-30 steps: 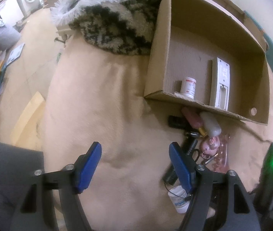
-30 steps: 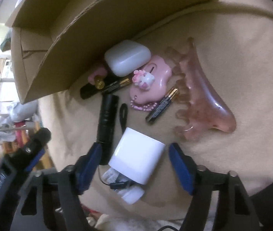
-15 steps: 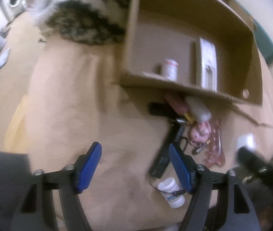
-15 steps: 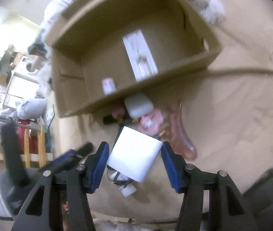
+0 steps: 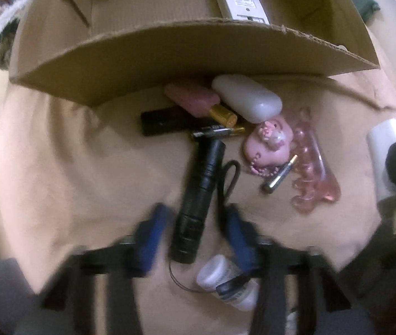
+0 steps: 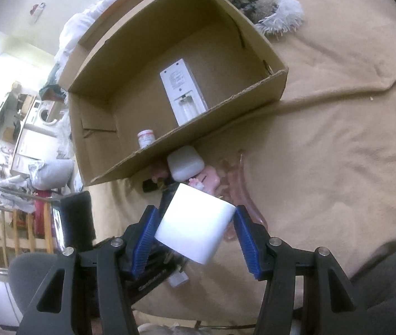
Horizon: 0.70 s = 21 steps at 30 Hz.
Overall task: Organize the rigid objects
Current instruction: 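Grasp the white square charger with the right tool while the left tool grasps the black flashlight, then carry the flashlight and square charger into the box and lower them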
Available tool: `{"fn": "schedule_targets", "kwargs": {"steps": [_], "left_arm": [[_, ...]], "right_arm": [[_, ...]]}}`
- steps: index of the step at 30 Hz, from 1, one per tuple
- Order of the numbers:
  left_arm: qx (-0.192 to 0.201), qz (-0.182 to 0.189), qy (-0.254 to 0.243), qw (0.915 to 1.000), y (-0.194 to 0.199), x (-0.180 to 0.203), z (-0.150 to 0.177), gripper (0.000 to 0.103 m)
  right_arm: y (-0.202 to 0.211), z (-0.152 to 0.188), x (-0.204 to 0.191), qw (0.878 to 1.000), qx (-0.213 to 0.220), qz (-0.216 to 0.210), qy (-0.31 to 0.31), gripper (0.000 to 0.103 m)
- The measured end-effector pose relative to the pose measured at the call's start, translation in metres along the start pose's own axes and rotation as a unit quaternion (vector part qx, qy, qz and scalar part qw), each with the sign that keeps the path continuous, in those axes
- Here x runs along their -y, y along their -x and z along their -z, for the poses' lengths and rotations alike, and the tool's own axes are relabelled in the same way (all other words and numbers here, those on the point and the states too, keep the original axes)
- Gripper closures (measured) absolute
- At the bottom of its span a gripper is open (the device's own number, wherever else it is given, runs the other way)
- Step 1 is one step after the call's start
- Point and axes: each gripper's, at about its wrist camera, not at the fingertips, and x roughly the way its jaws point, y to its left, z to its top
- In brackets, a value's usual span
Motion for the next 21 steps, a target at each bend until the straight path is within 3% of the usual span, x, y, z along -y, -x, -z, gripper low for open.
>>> {"fn": "schedule_targets", "kwargs": {"steps": [8,13,16,21], "left_arm": [[0.02,0.051,0.061,0.9966,0.018,-0.022,-0.003,0.085],[0.065,0.062,0.099,0.9911,0.047,-0.038,0.002,0.085],[0.094,0.05,0.105,0.9888,0.067,-0.048,0.018,0.085],[0.141,0.056,0.125,0.9804,0.096,-0.062,0.022,0.085]], "right_arm": [[0.0,-0.002,-0.003,1.0,0.009,-0.003,0.005,0.044],[0.0,-0.001,-0.008,1.0,0.013,-0.008,0.015,0.044],[0.002,0.0,-0.014,0.999,0.019,-0.008,0.028,0.044],[0.013,0.003,-0.029,0.996,0.048,-0.006,0.074,0.044]]}}
